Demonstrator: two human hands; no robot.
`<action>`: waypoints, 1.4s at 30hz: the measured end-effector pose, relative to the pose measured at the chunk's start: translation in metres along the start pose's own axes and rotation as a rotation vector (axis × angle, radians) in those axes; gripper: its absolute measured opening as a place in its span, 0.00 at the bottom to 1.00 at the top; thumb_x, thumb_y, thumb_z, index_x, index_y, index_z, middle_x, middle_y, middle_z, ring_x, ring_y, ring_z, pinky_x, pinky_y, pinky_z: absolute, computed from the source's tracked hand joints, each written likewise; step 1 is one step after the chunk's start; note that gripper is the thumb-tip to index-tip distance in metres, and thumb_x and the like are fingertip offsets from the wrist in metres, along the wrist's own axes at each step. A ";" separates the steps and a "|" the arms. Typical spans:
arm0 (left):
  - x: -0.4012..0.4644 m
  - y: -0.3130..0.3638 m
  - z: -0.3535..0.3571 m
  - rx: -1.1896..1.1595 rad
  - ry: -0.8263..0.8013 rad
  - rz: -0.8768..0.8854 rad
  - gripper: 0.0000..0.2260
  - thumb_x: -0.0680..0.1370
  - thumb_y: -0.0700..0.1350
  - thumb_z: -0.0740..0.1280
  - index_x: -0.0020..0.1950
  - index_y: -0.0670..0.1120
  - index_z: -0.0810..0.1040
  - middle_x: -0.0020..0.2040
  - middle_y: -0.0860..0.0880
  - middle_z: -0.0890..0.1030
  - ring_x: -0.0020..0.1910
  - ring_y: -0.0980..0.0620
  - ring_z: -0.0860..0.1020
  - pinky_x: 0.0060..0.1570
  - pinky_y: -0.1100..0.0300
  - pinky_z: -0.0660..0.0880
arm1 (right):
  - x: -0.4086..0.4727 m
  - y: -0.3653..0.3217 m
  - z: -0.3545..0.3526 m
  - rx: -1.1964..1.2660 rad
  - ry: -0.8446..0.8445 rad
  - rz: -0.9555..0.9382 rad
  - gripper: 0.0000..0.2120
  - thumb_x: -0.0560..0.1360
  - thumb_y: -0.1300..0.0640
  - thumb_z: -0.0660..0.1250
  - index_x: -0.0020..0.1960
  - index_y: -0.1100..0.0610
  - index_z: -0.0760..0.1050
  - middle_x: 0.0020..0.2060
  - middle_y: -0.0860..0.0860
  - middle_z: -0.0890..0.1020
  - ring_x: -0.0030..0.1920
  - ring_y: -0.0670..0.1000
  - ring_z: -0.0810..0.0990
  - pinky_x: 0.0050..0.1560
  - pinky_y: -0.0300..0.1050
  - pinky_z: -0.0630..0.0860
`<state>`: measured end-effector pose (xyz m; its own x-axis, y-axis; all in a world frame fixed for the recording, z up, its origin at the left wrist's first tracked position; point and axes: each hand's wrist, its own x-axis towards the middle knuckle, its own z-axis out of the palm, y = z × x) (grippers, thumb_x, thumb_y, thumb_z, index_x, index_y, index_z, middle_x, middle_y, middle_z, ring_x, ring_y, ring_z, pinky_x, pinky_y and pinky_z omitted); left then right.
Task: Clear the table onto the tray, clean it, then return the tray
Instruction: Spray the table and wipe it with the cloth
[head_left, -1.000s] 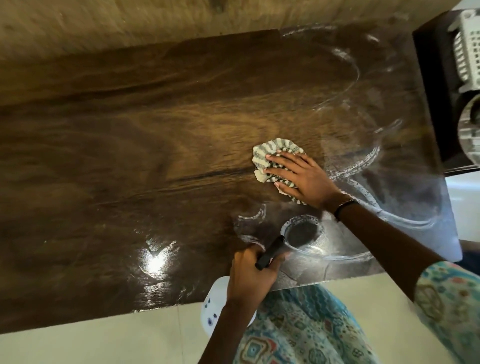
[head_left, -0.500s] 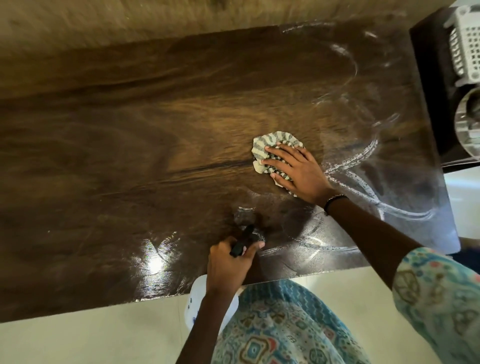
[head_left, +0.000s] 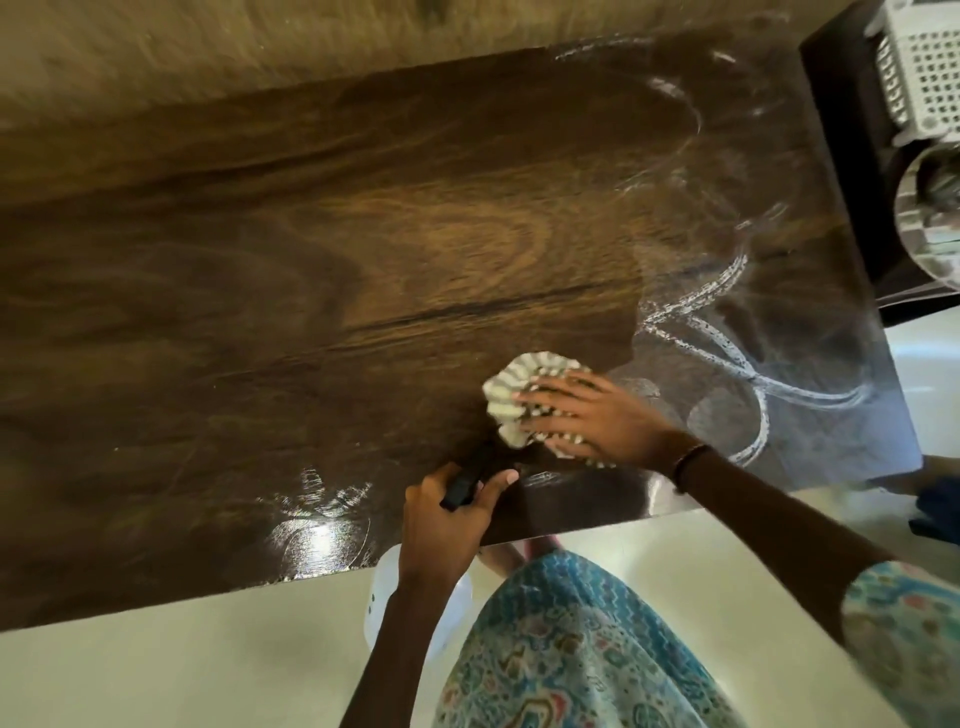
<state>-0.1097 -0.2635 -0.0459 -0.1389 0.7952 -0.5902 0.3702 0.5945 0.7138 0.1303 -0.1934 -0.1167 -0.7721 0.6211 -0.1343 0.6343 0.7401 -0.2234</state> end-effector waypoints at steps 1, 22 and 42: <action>-0.001 -0.002 0.000 -0.011 0.002 0.008 0.20 0.63 0.61 0.76 0.45 0.47 0.83 0.42 0.51 0.84 0.46 0.54 0.81 0.47 0.64 0.77 | -0.012 0.015 -0.003 -0.017 0.000 0.078 0.21 0.81 0.45 0.51 0.72 0.46 0.65 0.73 0.49 0.66 0.73 0.53 0.65 0.72 0.53 0.61; -0.052 -0.023 0.048 0.128 -0.078 0.058 0.22 0.65 0.63 0.73 0.44 0.45 0.81 0.41 0.45 0.82 0.44 0.46 0.81 0.47 0.50 0.78 | -0.023 0.043 -0.011 0.061 0.058 0.332 0.20 0.82 0.46 0.55 0.74 0.44 0.63 0.76 0.47 0.62 0.76 0.52 0.59 0.73 0.56 0.60; -0.072 -0.035 0.092 0.137 0.111 -0.078 0.19 0.68 0.56 0.75 0.44 0.41 0.81 0.41 0.46 0.83 0.46 0.42 0.82 0.48 0.49 0.79 | -0.048 0.023 -0.007 0.066 0.005 0.320 0.22 0.82 0.45 0.53 0.75 0.44 0.59 0.77 0.47 0.59 0.77 0.52 0.55 0.74 0.54 0.52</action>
<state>-0.0286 -0.3526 -0.0631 -0.2698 0.7603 -0.5909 0.4752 0.6388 0.6051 0.1824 -0.2047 -0.1087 -0.5336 0.8210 -0.2031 0.8408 0.4889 -0.2326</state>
